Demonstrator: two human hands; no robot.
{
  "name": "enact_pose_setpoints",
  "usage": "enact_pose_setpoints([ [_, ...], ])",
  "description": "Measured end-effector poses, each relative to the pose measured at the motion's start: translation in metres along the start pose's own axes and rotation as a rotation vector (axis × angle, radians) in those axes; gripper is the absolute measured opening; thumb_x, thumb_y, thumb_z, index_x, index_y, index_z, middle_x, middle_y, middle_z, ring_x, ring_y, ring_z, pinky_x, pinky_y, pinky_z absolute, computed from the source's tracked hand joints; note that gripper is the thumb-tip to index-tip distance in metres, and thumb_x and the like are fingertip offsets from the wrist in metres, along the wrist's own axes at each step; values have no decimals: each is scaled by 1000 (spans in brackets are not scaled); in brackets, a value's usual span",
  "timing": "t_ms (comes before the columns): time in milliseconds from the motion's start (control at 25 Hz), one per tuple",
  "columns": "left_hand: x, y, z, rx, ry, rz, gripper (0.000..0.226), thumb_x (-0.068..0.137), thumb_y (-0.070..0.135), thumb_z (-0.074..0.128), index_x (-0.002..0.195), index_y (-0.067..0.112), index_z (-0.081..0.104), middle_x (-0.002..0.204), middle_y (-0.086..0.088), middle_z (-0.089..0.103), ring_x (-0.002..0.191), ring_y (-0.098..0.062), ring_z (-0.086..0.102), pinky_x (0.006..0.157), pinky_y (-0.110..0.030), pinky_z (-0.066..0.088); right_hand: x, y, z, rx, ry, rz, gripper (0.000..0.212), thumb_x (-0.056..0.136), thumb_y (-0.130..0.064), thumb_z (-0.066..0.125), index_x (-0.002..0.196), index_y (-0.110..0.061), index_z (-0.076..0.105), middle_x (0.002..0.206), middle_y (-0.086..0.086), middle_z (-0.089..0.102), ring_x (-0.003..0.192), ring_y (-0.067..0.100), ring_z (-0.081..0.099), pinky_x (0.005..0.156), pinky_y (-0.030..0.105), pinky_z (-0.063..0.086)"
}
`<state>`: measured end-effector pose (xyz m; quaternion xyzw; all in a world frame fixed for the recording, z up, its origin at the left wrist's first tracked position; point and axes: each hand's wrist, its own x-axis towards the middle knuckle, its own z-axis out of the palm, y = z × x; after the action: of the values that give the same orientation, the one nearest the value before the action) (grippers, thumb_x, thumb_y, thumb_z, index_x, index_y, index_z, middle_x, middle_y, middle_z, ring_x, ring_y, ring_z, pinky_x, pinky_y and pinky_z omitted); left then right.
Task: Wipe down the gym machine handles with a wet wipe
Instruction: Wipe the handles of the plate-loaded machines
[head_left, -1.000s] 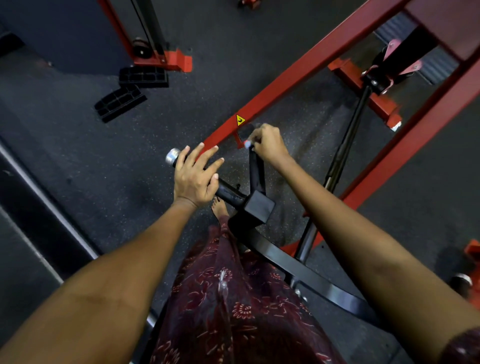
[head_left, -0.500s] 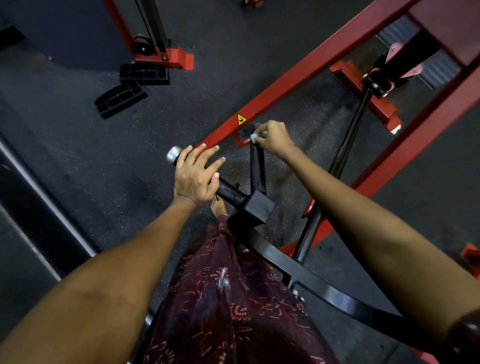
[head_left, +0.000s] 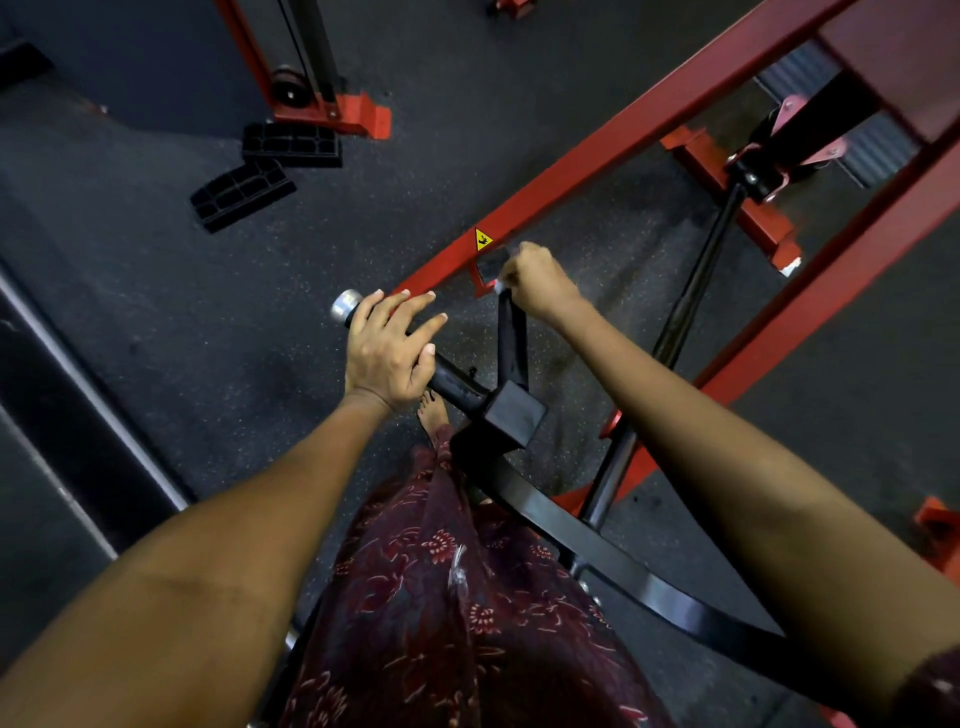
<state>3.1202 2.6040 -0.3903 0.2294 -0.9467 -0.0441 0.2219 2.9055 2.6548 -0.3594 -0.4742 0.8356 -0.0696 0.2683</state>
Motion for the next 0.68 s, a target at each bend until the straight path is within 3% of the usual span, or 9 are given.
enact_pose_setpoints([
  [120, 1, 0, -1, 3, -1, -3, 45, 85, 28, 34, 97, 11, 73, 111, -11, 67, 97, -33, 62, 97, -43, 32, -26, -2, -1, -90, -102, -141, 19, 85, -2, 59, 101, -2, 69, 108, 15, 58, 101, 34, 59, 85, 34, 48],
  [280, 0, 0, 0, -1, 15, -3, 45, 85, 28, 33, 97, 11, 73, 110, -11, 67, 94, -32, 61, 96, -42, 33, -39, -1, -14, -32, -336, -188, 20, 83, 0, 61, 96, -10, 73, 92, 2, 63, 85, 15, 62, 74, 24, 49],
  [400, 0, 0, 0, -4, 21, -5, 45, 85, 28, 33, 97, 11, 73, 110, -11, 67, 92, -31, 61, 95, -42, 34, -15, 0, -16, 106, -137, -64, 14, 79, 0, 67, 89, -5, 74, 80, 9, 68, 67, 7, 59, 64, 22, 48],
  [480, 0, 0, 0, -9, 29, -1, 45, 86, 29, 33, 96, 11, 73, 108, -11, 67, 91, -30, 60, 94, -42, 34, -5, 1, -11, 170, 11, 27, 10, 78, -5, 71, 87, -3, 73, 83, 14, 70, 72, 14, 64, 69, 27, 53],
  [600, 0, 0, 0, -15, 36, 5, 45, 86, 29, 33, 96, 11, 73, 107, -11, 67, 89, -29, 60, 94, -42, 34, -11, 1, -3, 94, -21, -10, 12, 79, -4, 69, 90, -1, 72, 95, 19, 69, 88, 26, 66, 83, 37, 53],
  [680, 1, 0, 0, -17, 31, 2, 45, 85, 28, 34, 96, 10, 73, 107, -11, 67, 89, -29, 60, 94, -42, 34, -22, 0, -4, 87, -72, -43, 15, 80, 1, 66, 93, 0, 72, 99, 19, 67, 92, 26, 65, 87, 36, 52],
])
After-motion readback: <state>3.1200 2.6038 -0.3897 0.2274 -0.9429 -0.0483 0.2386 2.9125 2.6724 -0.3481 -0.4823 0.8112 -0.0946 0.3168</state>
